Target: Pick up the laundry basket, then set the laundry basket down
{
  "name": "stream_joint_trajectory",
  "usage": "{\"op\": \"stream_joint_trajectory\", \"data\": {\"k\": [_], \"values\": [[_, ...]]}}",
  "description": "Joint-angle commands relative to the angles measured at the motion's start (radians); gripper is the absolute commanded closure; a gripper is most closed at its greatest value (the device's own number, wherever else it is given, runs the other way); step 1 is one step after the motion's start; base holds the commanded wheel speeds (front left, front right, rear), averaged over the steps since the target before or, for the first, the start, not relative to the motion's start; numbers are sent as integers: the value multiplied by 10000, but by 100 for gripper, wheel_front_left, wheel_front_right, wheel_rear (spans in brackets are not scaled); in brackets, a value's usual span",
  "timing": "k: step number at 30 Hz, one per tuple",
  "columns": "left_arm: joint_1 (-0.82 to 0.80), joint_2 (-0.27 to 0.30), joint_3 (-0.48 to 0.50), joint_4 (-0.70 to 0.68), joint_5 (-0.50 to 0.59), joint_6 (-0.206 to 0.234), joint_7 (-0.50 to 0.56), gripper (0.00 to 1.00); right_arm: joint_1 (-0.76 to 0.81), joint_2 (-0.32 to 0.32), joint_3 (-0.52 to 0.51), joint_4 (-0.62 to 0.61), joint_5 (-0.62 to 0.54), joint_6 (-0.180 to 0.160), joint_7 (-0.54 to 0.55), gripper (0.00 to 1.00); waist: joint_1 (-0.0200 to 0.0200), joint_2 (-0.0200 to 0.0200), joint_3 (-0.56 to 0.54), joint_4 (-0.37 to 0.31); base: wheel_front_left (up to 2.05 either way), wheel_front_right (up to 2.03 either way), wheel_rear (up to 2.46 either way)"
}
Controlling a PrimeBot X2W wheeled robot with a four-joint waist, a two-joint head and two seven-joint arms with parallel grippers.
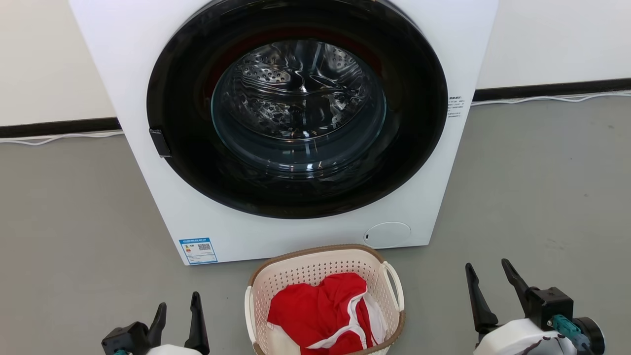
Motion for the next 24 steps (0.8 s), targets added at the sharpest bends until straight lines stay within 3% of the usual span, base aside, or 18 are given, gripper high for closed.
{"op": "stream_joint_trajectory", "data": {"k": [1,24], "values": [[-196,93,349,-317,131,81,-61,0,-211,-12,186,-293,-147,44,-138,0,0,-1,-6,2,0,0,0],[-268,93,445,-517,420,0,-61,0,-230,-12,30,-522,-251,44,-138,0,0,-1,-72,94,0,0,0]]}}
